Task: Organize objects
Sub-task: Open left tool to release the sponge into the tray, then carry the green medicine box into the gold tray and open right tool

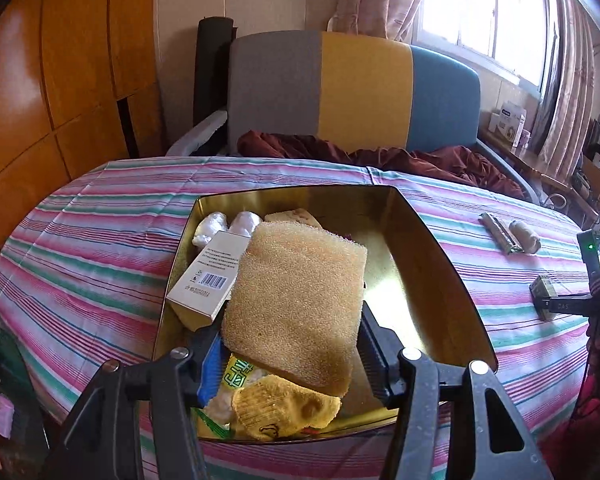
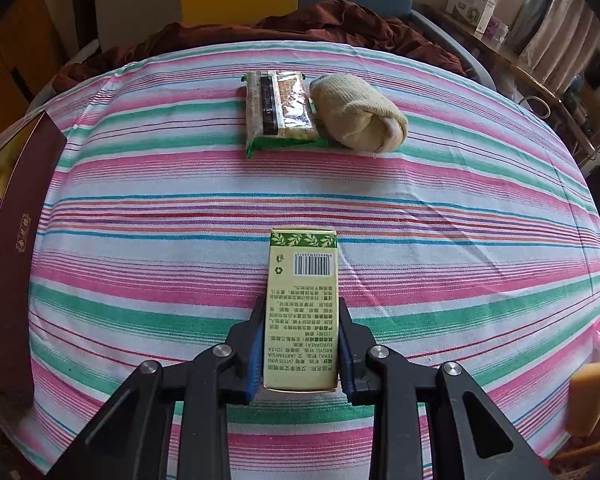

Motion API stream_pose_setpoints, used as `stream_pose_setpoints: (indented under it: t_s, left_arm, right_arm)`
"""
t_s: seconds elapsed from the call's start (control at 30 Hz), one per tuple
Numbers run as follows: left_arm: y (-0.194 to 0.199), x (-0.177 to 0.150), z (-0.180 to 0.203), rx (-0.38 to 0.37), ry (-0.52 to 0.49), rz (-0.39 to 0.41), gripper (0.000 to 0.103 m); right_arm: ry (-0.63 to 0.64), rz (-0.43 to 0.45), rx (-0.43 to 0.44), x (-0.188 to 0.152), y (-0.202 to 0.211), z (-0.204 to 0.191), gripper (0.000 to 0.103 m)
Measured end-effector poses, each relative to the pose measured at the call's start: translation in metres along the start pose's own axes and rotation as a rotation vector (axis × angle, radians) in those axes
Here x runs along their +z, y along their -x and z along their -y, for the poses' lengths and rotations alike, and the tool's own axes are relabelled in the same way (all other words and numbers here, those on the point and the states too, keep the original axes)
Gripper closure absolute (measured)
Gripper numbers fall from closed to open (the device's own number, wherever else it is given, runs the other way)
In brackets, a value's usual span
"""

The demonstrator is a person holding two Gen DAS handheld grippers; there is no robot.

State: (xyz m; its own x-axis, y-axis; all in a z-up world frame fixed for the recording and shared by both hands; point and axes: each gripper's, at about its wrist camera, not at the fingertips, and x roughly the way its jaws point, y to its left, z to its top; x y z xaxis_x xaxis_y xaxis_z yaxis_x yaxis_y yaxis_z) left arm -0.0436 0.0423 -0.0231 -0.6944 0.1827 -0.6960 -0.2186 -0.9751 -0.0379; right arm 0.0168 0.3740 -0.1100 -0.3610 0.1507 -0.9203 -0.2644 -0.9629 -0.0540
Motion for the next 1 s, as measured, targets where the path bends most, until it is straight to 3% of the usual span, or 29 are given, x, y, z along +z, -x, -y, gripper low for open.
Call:
stream_pose_setpoints:
  t_s: [0.07, 0.2, 0.63, 1.0]
  left_arm:
    - [-0.001, -0.002, -0.002, -0.060, 0.024, -0.006, 0.043]
    - [-0.006, -0.002, -0.002, -0.117, 0.046, -0.020, 0.023]
    - [0.008, -0.001, 0.005, -0.027, -0.003, 0.036, 0.023]
    - [0.015, -0.009, -0.004, -0.033, 0.017, 0.025, 0.023]
  right_arm:
    - [0.001, 0.001, -0.004, -0.002, -0.001, -0.003, 0.073]
    - [0.000, 0.000, -0.003, 0.000, 0.001, -0.004, 0.073]
    - [0.015, -0.001, 0.023, 0.000, 0.005, -0.003, 0.073]
    - [0.024, 0.013, 0.155, -0.011, 0.027, -0.025, 0.073]
